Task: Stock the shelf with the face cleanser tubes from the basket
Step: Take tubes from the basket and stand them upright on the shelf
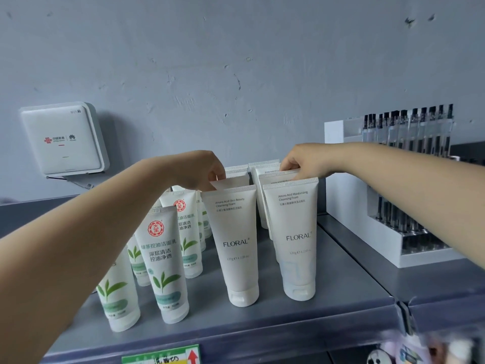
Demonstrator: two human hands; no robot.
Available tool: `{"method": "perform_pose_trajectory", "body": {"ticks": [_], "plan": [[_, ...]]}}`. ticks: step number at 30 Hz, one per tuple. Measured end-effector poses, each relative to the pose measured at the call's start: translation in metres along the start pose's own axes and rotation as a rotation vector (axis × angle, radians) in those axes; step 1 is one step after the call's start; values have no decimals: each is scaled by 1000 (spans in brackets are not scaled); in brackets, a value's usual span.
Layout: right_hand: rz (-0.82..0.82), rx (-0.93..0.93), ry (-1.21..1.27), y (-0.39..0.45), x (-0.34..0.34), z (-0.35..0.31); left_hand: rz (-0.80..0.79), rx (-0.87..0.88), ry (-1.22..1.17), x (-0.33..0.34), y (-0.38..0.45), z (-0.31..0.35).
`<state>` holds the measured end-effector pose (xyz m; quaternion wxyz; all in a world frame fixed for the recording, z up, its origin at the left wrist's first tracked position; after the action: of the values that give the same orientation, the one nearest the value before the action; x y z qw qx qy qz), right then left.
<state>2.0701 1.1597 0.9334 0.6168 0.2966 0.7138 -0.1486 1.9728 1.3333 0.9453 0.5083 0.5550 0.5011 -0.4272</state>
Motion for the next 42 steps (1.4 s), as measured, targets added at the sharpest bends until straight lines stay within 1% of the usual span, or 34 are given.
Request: {"method": "perform_pose_trajectory", "body": {"ticks": [6, 13, 18, 24, 26, 29, 31, 33, 35, 39, 42], "plan": [[-30, 6, 74, -2, -1, 2, -6, 23, 2, 0, 0, -3], [-79, 29, 74, -5, -4, 8, -20, 20, -1, 0, 2, -5], [-64, 43, 62, -4, -3, 11, -20, 13, 1, 0, 2, -6], [-61, 19, 135, -5, -4, 12, -23, 2, -7, 0, 3, -9], [-18, 9, 210, -4, -10, 12, 6, -2, -45, -5, 4, -13], [74, -19, 282, 3, -24, 13, 115, -1, -149, -19, 8, -20], [123, -4, 315, 10, -32, 15, 172, -13, -182, -27, 13, -24], [150, 9, 288, 17, -37, 18, 200, -26, -158, -31, 20, -27], [152, 13, 200, 27, -39, 21, 203, -44, -117, -31, 27, -30], [105, 31, 48, 43, -33, 25, 128, -22, -62, -22, 42, -29], [69, 23, 14, 53, -27, 28, 61, -1, -49, -12, 56, -28]]}}
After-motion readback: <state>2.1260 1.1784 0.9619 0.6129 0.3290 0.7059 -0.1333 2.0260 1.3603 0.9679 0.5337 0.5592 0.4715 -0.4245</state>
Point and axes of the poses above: each hand's wrist, its own y-axis towards the middle knuckle, its own x-axis out of the palm, z = x × y, the point moved 4 cm from there along y, towards the middle knuckle, and after that the axes turned 4 degrees about y, right-handed, at the moved point
